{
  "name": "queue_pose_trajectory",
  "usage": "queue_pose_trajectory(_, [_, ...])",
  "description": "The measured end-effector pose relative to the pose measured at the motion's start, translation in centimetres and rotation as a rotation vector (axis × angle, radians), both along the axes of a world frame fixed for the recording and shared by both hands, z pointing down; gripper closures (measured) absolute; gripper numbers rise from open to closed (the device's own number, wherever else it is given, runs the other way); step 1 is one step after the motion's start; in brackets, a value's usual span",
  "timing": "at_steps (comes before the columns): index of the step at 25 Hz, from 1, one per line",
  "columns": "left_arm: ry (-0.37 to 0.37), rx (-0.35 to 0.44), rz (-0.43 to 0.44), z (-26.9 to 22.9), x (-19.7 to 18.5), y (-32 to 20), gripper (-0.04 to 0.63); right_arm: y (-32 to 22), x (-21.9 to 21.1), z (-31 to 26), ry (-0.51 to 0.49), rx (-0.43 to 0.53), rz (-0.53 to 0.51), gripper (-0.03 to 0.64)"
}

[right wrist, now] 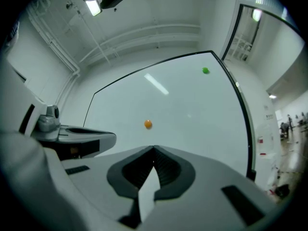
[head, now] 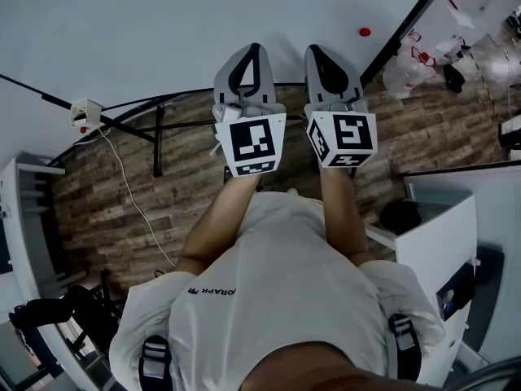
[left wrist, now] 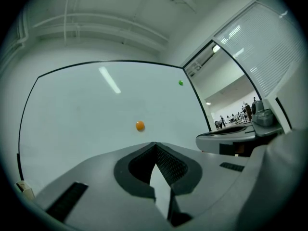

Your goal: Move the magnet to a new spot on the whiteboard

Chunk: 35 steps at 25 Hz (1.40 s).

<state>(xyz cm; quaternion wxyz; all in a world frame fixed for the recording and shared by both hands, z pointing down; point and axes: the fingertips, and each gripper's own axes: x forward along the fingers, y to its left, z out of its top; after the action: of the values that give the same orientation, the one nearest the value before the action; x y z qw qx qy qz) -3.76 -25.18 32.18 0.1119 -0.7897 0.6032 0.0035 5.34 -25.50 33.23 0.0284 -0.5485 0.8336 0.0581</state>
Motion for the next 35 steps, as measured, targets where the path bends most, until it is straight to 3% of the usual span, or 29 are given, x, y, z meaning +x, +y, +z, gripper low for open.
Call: queue_pose_trajectory(35, [0.027, -0.027, 0.018, 1.8, -2.3, 1.5, 0.594, 1.4, -2.2, 1.2, 0.033, -0.02, 0.023, 0.604])
